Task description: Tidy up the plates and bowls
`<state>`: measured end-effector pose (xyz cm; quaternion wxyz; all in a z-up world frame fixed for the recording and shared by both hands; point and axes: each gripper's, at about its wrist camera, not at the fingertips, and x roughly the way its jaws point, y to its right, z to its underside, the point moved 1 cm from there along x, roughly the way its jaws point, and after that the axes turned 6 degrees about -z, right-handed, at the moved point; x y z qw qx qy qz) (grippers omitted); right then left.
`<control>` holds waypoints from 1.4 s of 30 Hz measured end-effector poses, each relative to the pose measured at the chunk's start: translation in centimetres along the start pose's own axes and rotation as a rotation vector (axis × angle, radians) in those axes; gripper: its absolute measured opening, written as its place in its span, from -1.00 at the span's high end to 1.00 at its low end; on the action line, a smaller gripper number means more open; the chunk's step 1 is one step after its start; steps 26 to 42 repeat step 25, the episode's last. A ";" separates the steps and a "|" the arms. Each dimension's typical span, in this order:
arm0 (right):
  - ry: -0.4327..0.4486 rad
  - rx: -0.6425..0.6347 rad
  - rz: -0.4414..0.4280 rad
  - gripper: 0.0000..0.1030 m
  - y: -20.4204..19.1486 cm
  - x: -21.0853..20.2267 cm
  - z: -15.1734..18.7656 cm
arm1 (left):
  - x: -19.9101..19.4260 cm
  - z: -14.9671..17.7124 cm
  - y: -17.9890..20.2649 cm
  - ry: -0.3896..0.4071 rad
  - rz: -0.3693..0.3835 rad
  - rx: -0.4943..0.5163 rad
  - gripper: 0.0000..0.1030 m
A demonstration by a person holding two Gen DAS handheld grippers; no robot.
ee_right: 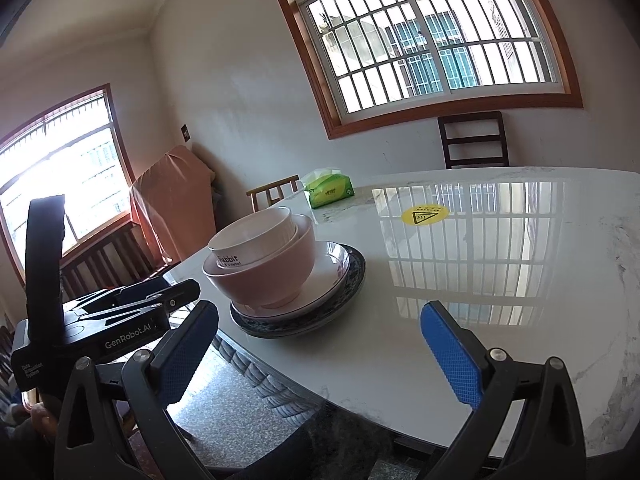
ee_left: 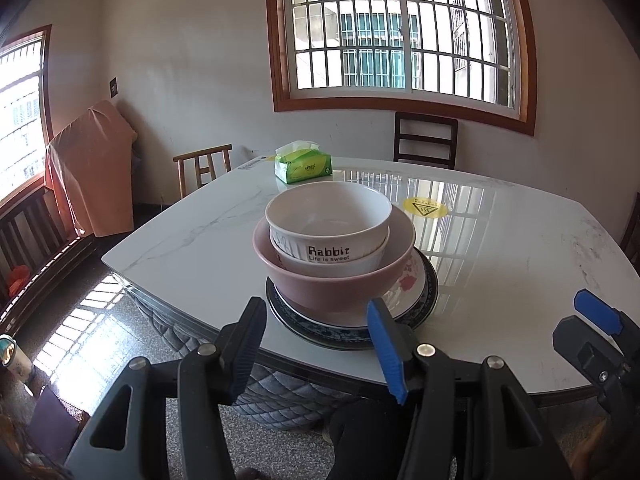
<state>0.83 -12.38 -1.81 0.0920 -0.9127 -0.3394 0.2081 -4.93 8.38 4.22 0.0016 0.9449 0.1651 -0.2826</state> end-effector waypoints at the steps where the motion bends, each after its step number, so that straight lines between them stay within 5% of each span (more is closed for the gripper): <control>1: -0.001 0.001 -0.001 -0.96 0.0 0.0 0.0 | 0.0 0.0 0.0 -0.002 0.003 0.000 -0.04; 14: -0.020 0.026 0.032 -0.97 2.4 -0.7 -0.6 | 0.2 -0.2 0.0 -0.002 0.020 -0.007 -0.11; 19: -0.180 0.040 0.198 -0.97 9.4 -0.1 -3.3 | 0.1 -0.3 0.6 -0.017 0.018 0.006 -0.11; 22: -0.288 0.078 0.366 -0.97 15.8 0.6 -4.1 | 0.2 -0.4 0.9 -0.031 0.007 0.016 -0.33; 25: -0.372 0.130 0.521 -0.97 22.1 0.8 -4.2 | 0.3 -0.5 1.3 -0.046 0.000 0.035 -0.34; 42: -0.372 0.130 0.521 -0.97 22.1 0.8 -4.2 | 0.3 -0.5 1.3 -0.046 0.000 0.035 -0.34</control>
